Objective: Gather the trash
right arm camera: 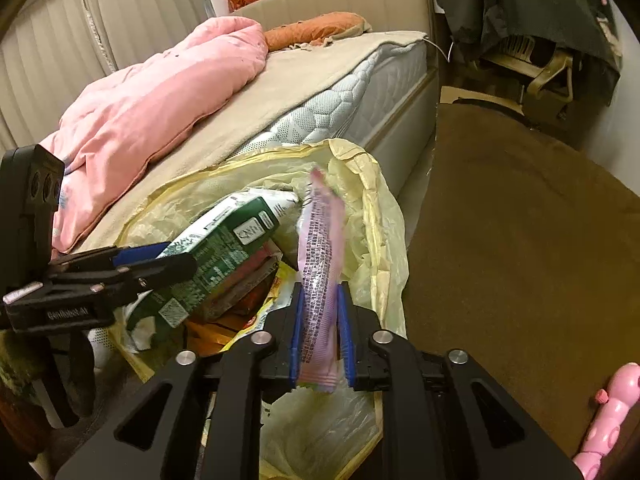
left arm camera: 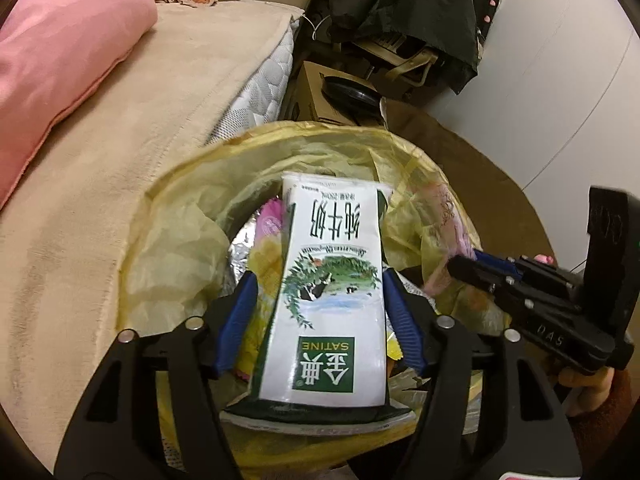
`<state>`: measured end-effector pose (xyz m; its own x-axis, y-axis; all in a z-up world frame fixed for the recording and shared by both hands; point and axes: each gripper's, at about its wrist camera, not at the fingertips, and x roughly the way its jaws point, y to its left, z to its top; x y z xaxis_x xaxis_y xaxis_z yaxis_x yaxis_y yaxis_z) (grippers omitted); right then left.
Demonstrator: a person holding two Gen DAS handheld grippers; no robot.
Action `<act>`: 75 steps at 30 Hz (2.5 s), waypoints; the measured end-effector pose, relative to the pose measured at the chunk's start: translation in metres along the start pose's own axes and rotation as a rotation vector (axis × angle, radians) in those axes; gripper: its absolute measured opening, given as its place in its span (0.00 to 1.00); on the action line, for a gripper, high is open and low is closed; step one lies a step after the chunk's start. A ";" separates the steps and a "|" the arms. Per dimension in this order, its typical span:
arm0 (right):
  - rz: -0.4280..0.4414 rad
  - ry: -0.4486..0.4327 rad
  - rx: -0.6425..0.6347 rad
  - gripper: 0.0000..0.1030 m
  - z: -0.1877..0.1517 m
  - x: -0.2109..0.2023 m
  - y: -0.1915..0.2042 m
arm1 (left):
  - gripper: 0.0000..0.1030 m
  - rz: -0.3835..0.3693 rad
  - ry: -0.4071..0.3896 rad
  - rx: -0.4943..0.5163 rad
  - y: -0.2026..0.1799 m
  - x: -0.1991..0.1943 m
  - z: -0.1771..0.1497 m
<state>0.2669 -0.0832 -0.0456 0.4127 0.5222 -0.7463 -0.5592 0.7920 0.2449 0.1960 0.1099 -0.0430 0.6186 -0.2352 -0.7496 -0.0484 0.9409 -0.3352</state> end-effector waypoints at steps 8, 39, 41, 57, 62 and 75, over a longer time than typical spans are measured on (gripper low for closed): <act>-0.033 -0.052 0.013 0.32 -0.006 -0.022 0.010 | 0.61 0.007 -0.084 -0.054 0.007 -0.036 0.005; -0.332 -0.239 0.197 0.52 -0.158 -0.187 0.054 | 0.61 0.200 -0.181 0.260 -0.109 -0.122 -0.134; -0.344 -0.242 0.188 0.52 -0.159 -0.188 0.058 | 0.61 0.194 -0.167 0.252 -0.107 -0.121 -0.136; -0.356 -0.247 0.187 0.52 -0.160 -0.191 0.066 | 0.61 0.190 -0.190 0.245 -0.101 -0.130 -0.139; -0.356 -0.250 0.185 0.52 -0.160 -0.192 0.066 | 0.61 0.189 -0.197 0.245 -0.100 -0.134 -0.137; -0.351 -0.252 0.186 0.52 -0.160 -0.194 0.066 | 0.61 0.188 -0.199 0.248 -0.101 -0.136 -0.137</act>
<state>0.0352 -0.1826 0.0160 0.7282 0.2545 -0.6363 -0.2255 0.9658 0.1283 0.0099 0.0135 0.0144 0.7587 -0.0237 -0.6510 0.0008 0.9994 -0.0354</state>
